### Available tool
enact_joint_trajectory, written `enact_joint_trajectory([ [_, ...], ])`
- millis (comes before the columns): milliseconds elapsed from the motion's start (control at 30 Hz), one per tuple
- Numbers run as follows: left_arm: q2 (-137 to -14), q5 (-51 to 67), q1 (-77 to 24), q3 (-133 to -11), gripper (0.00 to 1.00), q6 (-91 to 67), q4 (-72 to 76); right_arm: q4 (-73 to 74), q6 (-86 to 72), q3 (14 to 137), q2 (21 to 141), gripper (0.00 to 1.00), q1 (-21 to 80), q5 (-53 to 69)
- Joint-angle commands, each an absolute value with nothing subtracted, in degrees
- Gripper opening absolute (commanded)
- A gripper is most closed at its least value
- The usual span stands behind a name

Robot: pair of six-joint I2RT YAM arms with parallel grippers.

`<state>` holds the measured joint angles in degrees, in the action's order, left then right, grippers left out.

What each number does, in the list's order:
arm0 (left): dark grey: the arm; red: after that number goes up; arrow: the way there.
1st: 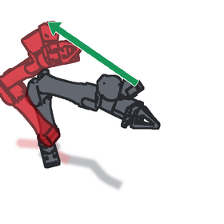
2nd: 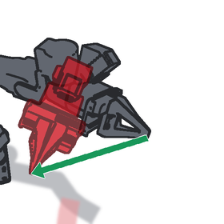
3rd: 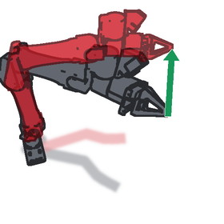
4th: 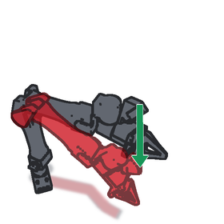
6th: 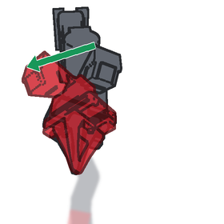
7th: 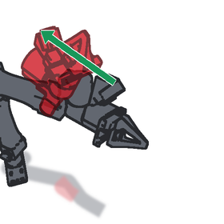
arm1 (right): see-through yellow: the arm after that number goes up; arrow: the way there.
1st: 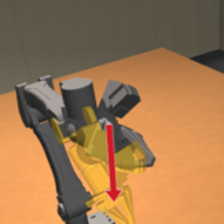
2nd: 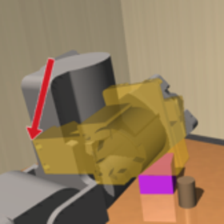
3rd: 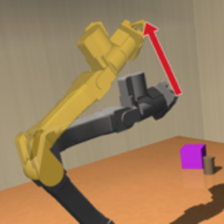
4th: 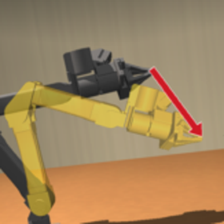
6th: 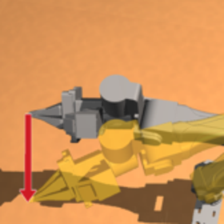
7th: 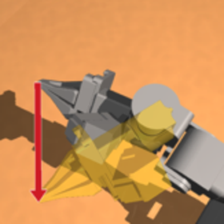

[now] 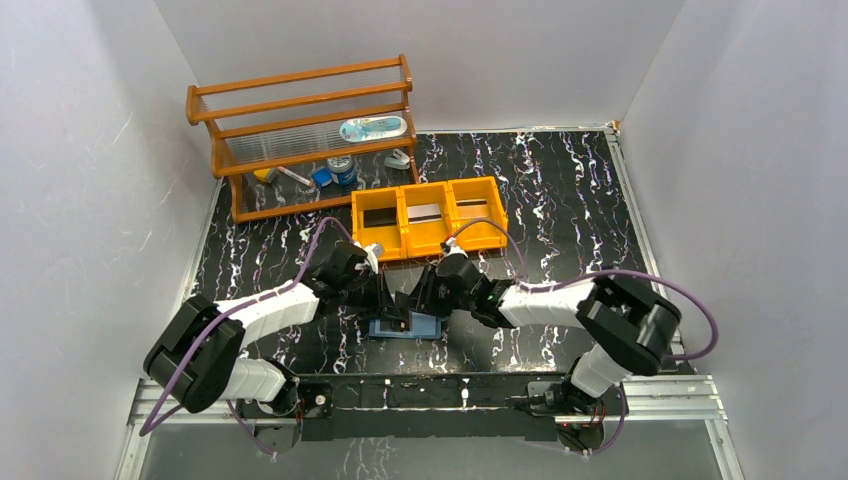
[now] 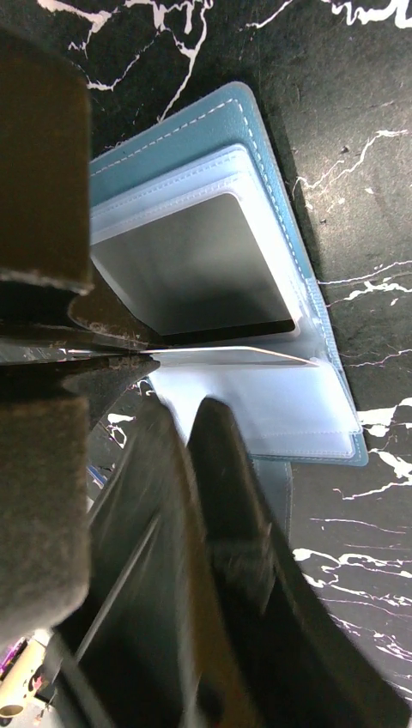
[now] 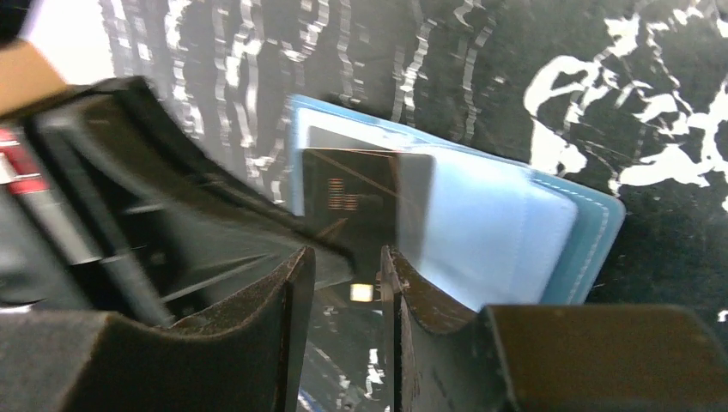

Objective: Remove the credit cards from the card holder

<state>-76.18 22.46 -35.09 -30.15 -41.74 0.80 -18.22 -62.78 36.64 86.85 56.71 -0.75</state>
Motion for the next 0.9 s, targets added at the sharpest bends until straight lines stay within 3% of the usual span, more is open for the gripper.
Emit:
enact_joint_trajectory([
  [0, -75.2, 21.3, -35.1, -31.2, 0.00, -40.5, -2.5, -18.5, -62.8, 38.1, 91.4, 0.43, 56.9, 0.2],
  [233, -71.4, 16.6, -35.1, -33.3, 0.00, -38.2, -9.1, -12.5, -66.5, 37.5, 94.4, 0.42, 56.8, -3.7],
  [500, -66.9, 11.9, -35.1, -35.6, 0.00, -37.2, -14.1, -10.6, -65.4, 36.7, 90.2, 0.41, 56.8, -5.1],
  [667, -66.2, 10.0, -35.1, -36.2, 0.00, -36.4, -15.5, -10.9, -60.9, 40.0, 85.5, 0.41, 56.8, -1.8],
  [867, -65.8, 9.0, -35.1, -36.1, 0.00, -36.2, -16.2, -14.7, -60.7, 44.3, 88.8, 0.41, 57.2, 2.7],
])
